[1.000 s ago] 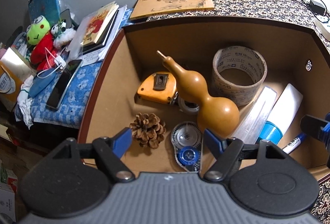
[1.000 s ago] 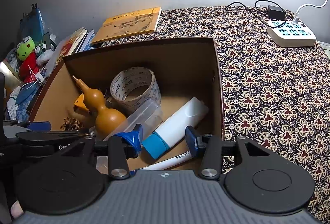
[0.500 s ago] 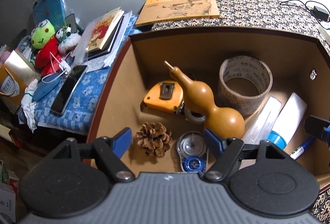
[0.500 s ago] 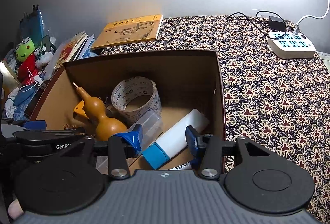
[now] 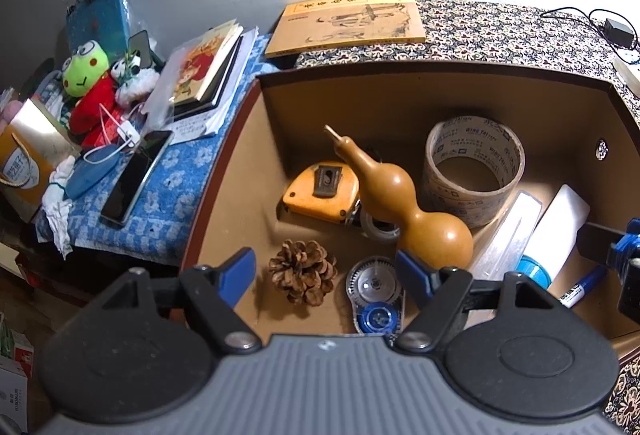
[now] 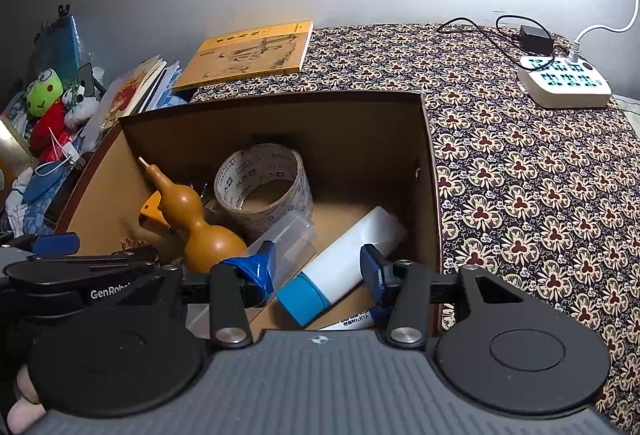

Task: Organize rigid objects

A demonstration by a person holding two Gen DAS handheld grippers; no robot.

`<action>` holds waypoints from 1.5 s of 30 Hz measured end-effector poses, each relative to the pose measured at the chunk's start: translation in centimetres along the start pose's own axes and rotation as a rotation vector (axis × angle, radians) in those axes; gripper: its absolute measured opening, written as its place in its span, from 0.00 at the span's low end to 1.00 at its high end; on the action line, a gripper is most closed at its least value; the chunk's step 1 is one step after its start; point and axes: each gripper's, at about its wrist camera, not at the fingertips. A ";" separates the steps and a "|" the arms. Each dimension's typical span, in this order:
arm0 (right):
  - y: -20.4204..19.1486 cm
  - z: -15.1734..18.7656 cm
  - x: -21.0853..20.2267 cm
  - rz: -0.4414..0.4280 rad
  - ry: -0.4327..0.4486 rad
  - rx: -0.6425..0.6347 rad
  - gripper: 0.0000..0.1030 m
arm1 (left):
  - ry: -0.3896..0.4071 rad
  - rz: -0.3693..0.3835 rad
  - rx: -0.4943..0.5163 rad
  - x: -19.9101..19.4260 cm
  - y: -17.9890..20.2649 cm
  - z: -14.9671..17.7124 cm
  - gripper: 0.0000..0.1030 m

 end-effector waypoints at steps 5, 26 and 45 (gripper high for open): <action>0.1 0.0 -0.3 -0.013 -0.009 0.003 0.30 | 0.019 -0.001 0.011 -1.0 0.2 0.2 0.76; 0.8 1.0 -3.4 -0.083 0.035 0.031 0.30 | 0.053 0.005 -0.008 -4.7 0.4 1.2 0.76; 0.8 2.2 -4.0 -0.082 0.031 0.039 0.30 | 0.025 0.025 -0.007 -4.9 0.7 2.7 0.76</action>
Point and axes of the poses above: each gripper's, at about its wrist camera, not at the fingertips, and x roughly the way its jaws point, y to its right, z to its underside, and after that the axes turned 5 degrees about -x, right-handed
